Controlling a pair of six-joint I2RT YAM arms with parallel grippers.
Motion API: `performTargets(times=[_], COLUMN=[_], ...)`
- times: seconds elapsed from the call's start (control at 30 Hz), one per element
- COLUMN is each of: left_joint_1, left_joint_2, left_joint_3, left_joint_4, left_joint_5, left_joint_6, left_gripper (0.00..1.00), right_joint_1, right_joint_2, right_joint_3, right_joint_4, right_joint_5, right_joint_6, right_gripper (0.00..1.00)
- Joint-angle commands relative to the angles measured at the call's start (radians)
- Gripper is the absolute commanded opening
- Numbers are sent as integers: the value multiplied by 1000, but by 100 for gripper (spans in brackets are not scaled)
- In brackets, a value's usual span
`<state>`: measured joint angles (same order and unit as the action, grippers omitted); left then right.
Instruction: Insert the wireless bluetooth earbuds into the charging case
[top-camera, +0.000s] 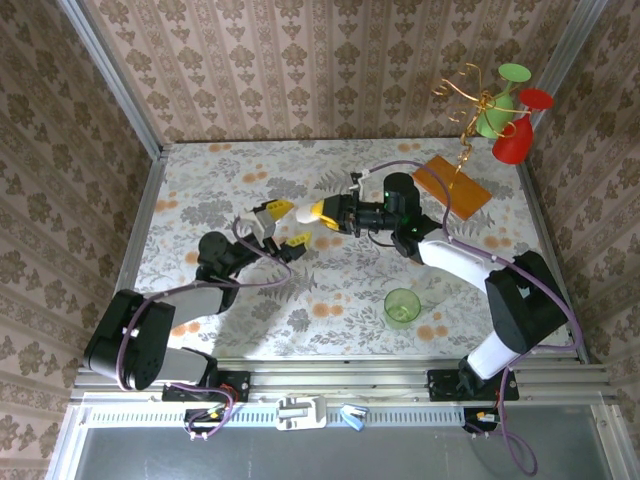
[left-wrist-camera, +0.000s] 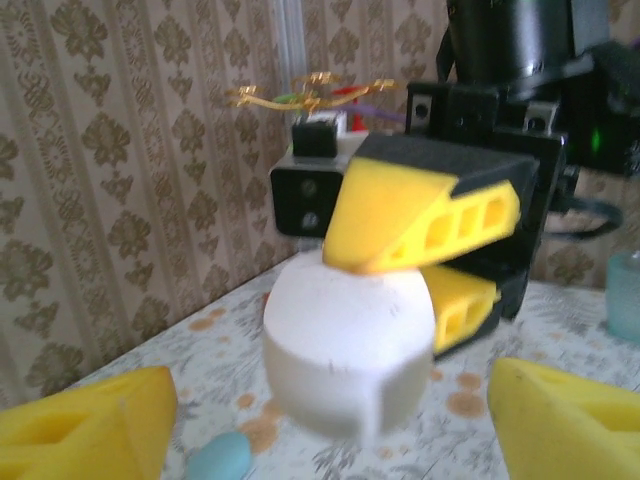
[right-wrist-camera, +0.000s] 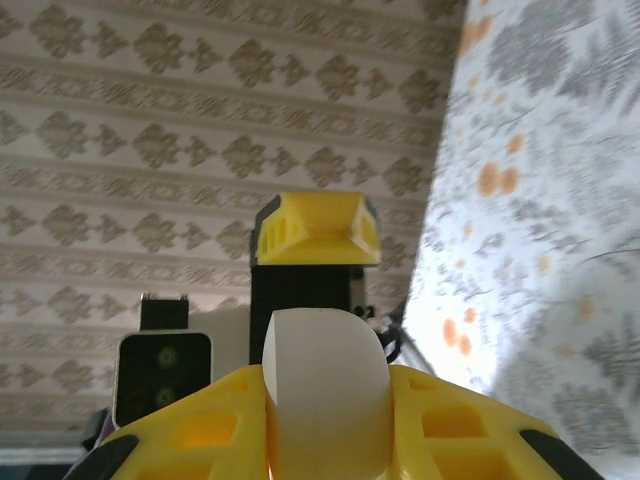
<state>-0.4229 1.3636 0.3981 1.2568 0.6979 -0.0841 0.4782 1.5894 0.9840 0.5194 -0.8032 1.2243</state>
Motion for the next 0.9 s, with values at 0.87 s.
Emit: performTargets(times=[0.87], left_joint_1=[-66], left_joint_2=[-82], left_joint_3=[-16], left_joint_4=[-552], left_joint_5=[-229], left_joint_6=[259], left_gripper=[100], right_joint_1=[-109], right_joint_2=[232], right_joint_3=[50], right_joint_4=[-529], right_joint_5=[643], right_joint_6=[-464], right_gripper=[56])
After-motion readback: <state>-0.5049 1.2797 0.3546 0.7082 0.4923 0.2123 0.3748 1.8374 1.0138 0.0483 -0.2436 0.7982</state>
